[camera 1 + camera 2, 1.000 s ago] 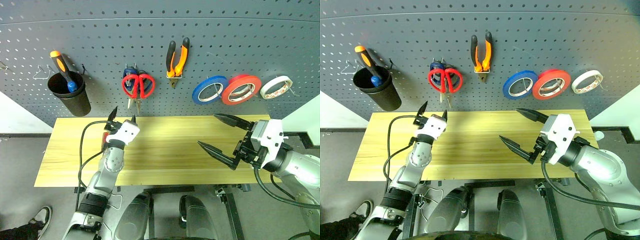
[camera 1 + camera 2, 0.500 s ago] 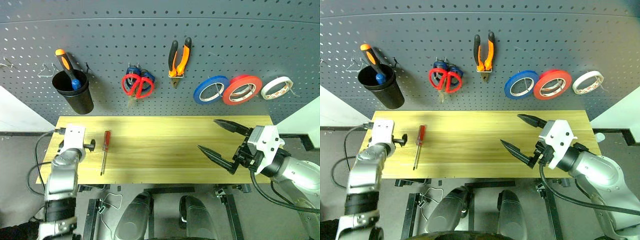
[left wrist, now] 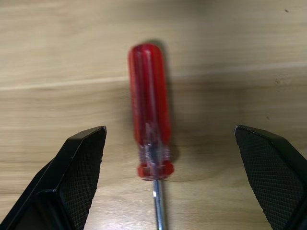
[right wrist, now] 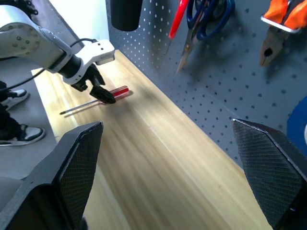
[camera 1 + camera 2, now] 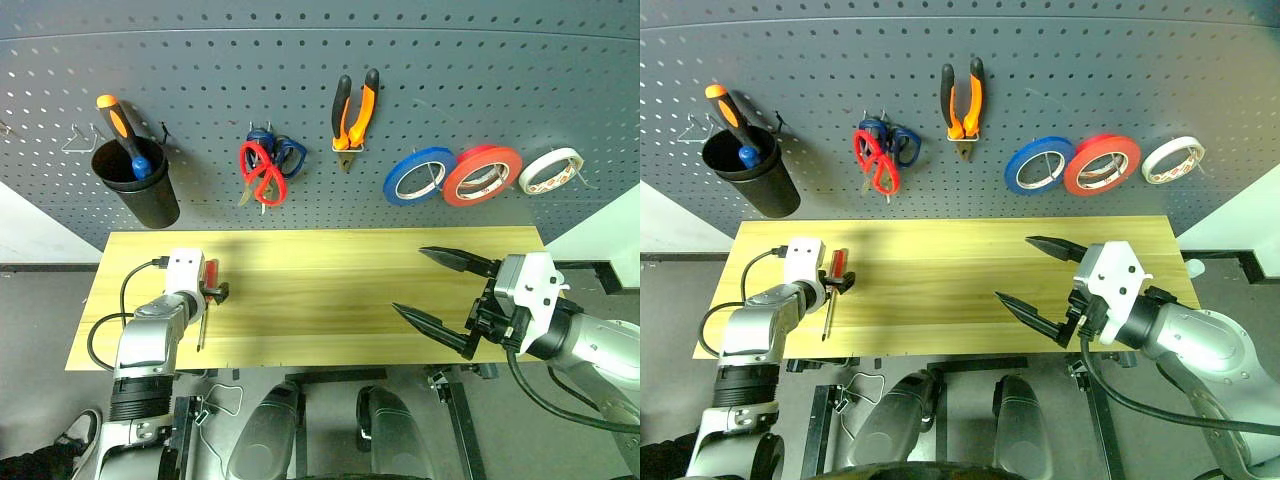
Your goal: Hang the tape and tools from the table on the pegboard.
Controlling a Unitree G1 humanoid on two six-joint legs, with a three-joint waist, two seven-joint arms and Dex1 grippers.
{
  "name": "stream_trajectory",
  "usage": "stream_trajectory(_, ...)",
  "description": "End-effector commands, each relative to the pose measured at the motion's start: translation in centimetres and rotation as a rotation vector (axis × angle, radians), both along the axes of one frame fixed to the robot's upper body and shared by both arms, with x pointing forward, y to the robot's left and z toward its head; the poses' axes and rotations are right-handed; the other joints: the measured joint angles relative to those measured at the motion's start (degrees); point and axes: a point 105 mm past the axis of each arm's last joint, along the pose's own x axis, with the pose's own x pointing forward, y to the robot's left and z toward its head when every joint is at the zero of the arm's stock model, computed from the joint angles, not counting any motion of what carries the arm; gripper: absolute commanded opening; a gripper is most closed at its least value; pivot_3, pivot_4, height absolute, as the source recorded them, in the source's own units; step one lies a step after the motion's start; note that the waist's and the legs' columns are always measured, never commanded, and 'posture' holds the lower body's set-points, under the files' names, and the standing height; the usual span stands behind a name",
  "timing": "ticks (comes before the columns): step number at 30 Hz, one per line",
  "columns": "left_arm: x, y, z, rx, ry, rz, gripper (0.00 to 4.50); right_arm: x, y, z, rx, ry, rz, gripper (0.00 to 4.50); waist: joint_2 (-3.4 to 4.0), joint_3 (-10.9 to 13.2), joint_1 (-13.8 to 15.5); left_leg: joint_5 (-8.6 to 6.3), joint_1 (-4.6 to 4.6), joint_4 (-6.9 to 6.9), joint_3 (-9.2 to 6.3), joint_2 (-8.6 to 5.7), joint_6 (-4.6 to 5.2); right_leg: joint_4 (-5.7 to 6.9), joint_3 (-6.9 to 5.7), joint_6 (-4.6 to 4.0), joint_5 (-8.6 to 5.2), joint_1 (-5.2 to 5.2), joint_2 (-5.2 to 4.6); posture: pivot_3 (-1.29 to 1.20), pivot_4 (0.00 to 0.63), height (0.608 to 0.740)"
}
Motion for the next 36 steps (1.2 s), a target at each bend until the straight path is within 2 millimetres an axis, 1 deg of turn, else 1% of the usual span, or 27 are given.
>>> stream_trajectory(1,-0.1,0.4,0.3,0.010,-0.007,0.013,4.46,-1.0,0.3,0.9,-0.015,-0.019,0.034,4.50,0.02,0.5,0.0,-0.01,0.00,0.00,0.00,0.00,0.01,-0.01,0.00,0.00,0.00,0.00,-0.01,0.00,0.370,0.725)
stream_trajectory(7,-0.2,1.4,0.1,0.009,-0.003,0.045,4.46,-1.5,0.2,1.0,-0.026,0.023,0.054,4.50,-0.07,2.2,-1.0,-0.03,-0.07,-0.04,0.00,0.01,0.06,-0.08,0.00,0.00,0.00,-0.04,-0.03,-0.03,0.405,0.725)
stream_trajectory(15,-1.1,1.1,-0.8,-0.018,0.019,0.066,4.46,-2.1,0.2,0.9,-0.040,0.071,0.069,4.50,0.14,3.8,-1.4,-0.11,-0.14,-0.17,0.04,0.02,0.19,-0.43,-0.02,0.01,0.01,-0.02,-0.05,-0.06,0.439,0.725)
stream_trajectory(22,-2.5,0.1,-1.3,-0.035,0.041,0.085,4.46,-1.8,0.0,1.1,-0.050,0.072,0.065,4.50,0.16,4.0,-1.4,-0.16,-0.15,-0.23,0.09,0.02,0.28,-0.66,-0.01,0.03,0.01,0.04,-0.07,-0.06,0.423,0.725)
stream_trajectory(25,-2.7,0.0,-1.4,-0.038,0.045,0.088,4.46,-1.7,0.1,1.2,-0.048,0.067,0.065,4.50,0.15,4.0,-1.4,-0.16,-0.15,-0.26,0.09,0.03,0.28,-0.71,-0.02,0.03,0.01,0.04,-0.07,-0.06,0.422,0.725)
stream_trajectory(28,-2.3,0.1,-1.4,-0.029,0.034,0.097,3.87,-1.7,0.1,1.2,-0.048,0.066,0.064,4.50,0.16,4.0,-1.3,-0.17,-0.15,-0.28,0.09,0.03,0.28,-0.73,-0.03,0.03,0.01,0.05,-0.07,-0.06,0.420,0.725)
stream_trajectory(31,-1.8,0.1,-1.2,-0.019,0.023,0.089,2.91,-1.7,-0.1,1.2,-0.050,0.066,0.062,4.50,0.15,4.0,-1.3,-0.17,-0.15,-0.29,0.09,0.03,0.28,-0.76,-0.03,0.04,0.01,0.05,-0.06,-0.07,0.419,0.725)
stream_trajectory(32,-1.6,0.1,-1.1,-0.018,0.018,0.087,2.49,-1.7,-0.1,1.2,-0.051,0.066,0.060,4.50,0.16,4.0,-1.3,-0.17,-0.15,-0.30,0.08,0.03,0.28,-0.76,-0.03,0.04,0.01,0.05,-0.06,-0.07,0.418,0.725)
stream_trajectory(33,-1.5,0.1,-1.0,-0.013,0.014,0.082,2.18,-1.8,-0.2,1.1,-0.052,0.067,0.058,4.50,0.16,4.0,-1.3,-0.17,-0.15,-0.31,0.09,0.03,0.28,-0.77,-0.03,0.04,0.01,0.05,-0.06,-0.07,0.417,0.725)
stream_trajectory(36,-1.2,-0.2,-1.0,-0.012,0.011,0.070,1.07,-1.8,-0.2,1.0,-0.052,0.070,0.052,4.50,0.15,4.0,-1.4,-0.17,-0.16,-0.33,0.08,0.03,0.28,-0.81,-0.04,0.04,0.01,0.04,-0.06,-0.07,0.413,0.725)
